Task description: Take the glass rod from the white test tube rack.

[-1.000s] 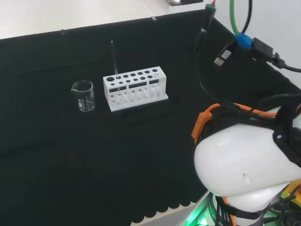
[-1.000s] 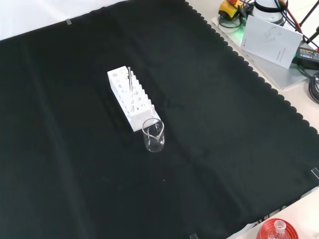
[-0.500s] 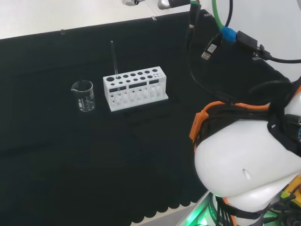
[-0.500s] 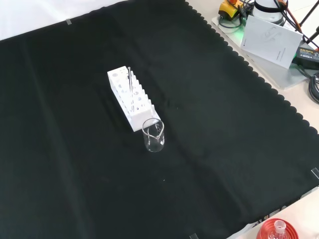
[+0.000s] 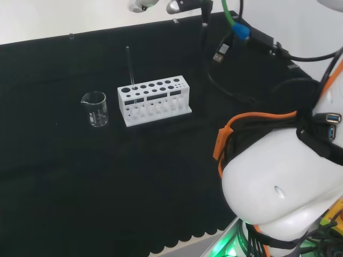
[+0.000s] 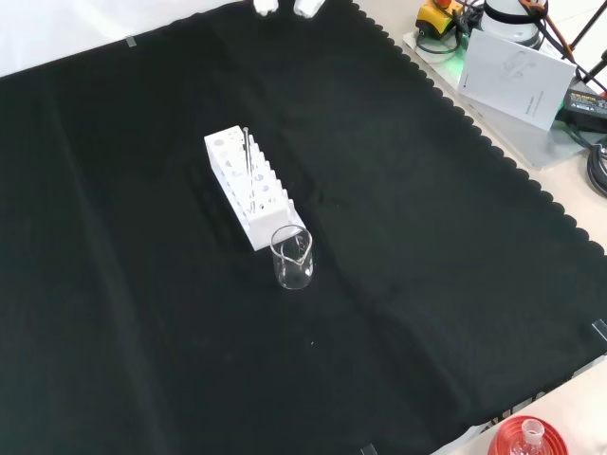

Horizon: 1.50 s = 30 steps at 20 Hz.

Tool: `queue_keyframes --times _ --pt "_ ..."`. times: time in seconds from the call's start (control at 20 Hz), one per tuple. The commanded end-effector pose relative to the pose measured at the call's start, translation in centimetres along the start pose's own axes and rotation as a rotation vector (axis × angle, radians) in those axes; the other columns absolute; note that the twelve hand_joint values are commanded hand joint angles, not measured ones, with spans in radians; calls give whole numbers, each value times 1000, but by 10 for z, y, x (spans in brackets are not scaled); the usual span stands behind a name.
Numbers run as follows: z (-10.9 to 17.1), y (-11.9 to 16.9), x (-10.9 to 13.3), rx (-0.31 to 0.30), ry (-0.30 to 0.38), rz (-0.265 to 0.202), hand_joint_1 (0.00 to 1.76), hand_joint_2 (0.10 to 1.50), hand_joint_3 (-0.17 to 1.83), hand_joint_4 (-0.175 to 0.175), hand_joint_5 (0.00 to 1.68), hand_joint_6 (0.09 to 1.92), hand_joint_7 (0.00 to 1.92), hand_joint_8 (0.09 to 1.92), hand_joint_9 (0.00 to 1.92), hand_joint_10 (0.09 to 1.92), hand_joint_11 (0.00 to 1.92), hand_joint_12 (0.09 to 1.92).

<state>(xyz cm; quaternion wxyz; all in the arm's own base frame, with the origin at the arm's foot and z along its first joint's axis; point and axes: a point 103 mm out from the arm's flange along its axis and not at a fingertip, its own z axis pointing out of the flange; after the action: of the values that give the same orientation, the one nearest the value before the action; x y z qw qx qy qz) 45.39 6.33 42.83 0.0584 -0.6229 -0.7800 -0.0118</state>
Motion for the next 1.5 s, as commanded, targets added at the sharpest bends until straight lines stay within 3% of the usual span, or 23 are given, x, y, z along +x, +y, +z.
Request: queue_keyframes --times 0.05,0.35,1.05,1.5 --pt "14 26 11 23 26 8 1036 991 -175 -148 618 842 877 657 958 590 739 1202" --pt "27 31 17 37 42 31 1035 984 -175 -149 591 838 864 653 947 583 726 1201" --pt "47 68 8 70 56 -39 1035 951 -175 -147 572 841 862 656 945 582 724 1205" --pt "80 82 -10 117 85 -39 1024 949 -175 -146 572 844 864 658 945 583 725 1206"
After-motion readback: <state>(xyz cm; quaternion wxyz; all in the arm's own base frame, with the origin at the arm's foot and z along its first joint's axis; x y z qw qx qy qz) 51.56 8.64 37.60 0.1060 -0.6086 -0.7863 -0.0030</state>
